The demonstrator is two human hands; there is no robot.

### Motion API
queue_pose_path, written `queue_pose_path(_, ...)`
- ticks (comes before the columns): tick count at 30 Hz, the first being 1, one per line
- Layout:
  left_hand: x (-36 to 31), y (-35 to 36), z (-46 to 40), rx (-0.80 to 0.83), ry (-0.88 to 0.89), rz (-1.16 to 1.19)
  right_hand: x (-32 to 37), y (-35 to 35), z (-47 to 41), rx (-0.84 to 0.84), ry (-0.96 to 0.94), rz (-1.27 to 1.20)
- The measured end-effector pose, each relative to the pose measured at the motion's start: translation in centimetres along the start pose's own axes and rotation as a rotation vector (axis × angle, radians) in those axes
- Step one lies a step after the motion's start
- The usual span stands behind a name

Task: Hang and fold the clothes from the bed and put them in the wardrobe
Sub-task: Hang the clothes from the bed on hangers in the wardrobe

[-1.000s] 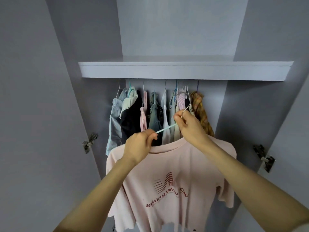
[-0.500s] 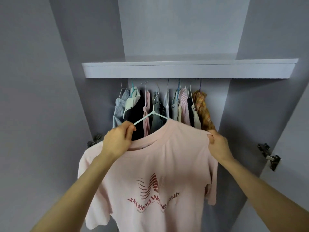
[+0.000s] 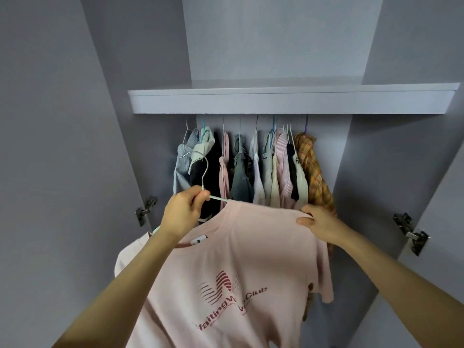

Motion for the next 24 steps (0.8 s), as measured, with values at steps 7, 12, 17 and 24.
queue_pose_path(7,0.3,-0.8,-0.1,-0.048,0.088,-0.03,-2.2,-6.1,2.2,-0.413,-0.002,-0.074)
queue_pose_path(12,-1.5,0.1,-1.6,-0.066,0.081,0.023,-5.1,-1.0,1.9,-0.062,0.233,0.356)
queue_pose_path(17,-2.9,3.4,-2.0,0.061,0.123,0.079,0.0,-2.9,2.7,-0.263,-0.096,0.149)
queue_pose_path(24,-9.7,8.4,-1.7,0.201,0.337,0.173,3.4,-0.9,5.7,-0.185,-0.355,0.108)
Point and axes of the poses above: each hand's wrist, its own z-axis away from the middle knuckle, its own y-axis out of the palm, x = y × z, the point moved 9 cm from there along -z, towards the middle knuckle, and after that the axes turned 4 degrees about y, right-handed, at the moved point
